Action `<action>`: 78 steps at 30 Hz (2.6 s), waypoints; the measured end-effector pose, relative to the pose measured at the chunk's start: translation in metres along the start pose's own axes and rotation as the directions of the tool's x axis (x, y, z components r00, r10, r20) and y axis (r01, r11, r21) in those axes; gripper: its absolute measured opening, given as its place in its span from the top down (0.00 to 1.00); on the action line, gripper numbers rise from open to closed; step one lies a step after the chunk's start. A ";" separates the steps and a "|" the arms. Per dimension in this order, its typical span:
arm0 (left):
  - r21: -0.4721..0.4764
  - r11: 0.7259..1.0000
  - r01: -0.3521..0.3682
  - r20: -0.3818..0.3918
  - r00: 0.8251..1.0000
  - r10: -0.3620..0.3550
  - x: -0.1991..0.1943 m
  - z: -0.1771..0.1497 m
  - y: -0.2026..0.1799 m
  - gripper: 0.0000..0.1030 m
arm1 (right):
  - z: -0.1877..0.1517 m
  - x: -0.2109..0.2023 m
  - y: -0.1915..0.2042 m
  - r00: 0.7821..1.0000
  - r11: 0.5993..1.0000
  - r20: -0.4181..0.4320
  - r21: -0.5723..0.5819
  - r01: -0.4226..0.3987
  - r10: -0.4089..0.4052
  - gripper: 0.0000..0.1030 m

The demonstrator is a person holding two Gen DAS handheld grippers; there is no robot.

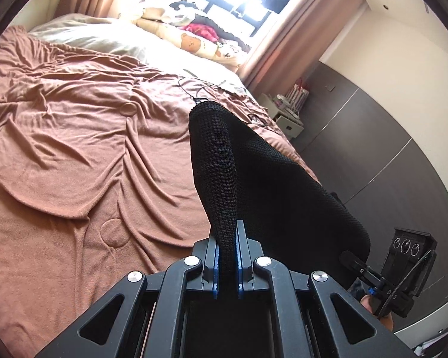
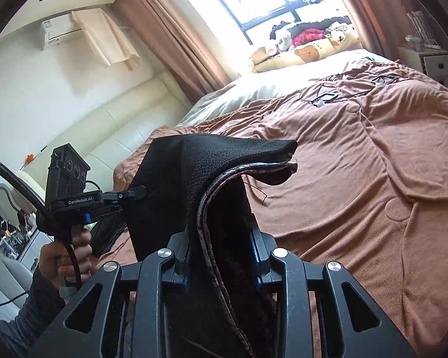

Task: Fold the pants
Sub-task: 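Lift the folded shorts with both grippers and carry them toward the nightstand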

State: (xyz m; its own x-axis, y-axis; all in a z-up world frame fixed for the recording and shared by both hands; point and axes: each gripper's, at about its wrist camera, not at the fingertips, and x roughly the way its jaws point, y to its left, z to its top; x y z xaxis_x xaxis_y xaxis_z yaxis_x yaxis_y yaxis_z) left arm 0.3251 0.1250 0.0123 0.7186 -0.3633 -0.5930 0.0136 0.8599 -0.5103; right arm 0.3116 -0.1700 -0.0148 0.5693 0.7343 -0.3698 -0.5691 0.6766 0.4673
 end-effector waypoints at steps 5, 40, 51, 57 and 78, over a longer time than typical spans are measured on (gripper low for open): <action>0.034 0.999 0.017 0.007 1.000 -0.017 -0.006 -0.002 -0.027 0.92 | -0.001 -0.033 0.005 0.999 0.999 0.029 -0.025 0.027 -0.026 0.74; 0.238 0.954 0.182 0.005 0.982 -0.188 -0.029 -0.050 -0.198 0.92 | -0.030 -0.201 0.008 0.975 0.986 0.176 -0.072 0.147 -0.133 0.74; 0.316 0.922 0.223 -0.017 0.973 -0.230 -0.018 -0.056 -0.267 0.92 | -0.025 -0.246 -0.008 0.968 0.983 0.200 -0.078 0.168 -0.150 0.74; 0.342 0.907 0.247 -0.019 0.967 -0.256 -0.007 -0.057 -0.305 0.92 | -0.034 -0.273 -0.027 0.961 0.985 0.236 -0.057 0.162 -0.144 0.74; 0.381 0.860 0.339 -0.133 0.941 -0.312 0.106 -0.067 -0.414 0.92 | -0.028 -0.329 -0.052 0.919 0.940 0.268 -0.100 0.327 -0.291 0.74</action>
State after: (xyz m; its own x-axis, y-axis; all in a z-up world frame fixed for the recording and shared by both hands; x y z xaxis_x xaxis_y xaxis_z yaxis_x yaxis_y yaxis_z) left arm 0.3491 -0.2939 0.1188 0.5796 -0.6575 -0.4814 0.5199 0.7533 -0.4029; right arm 0.1379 -0.4453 0.0602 0.8473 0.4629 -0.2603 -0.4083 0.8812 0.2381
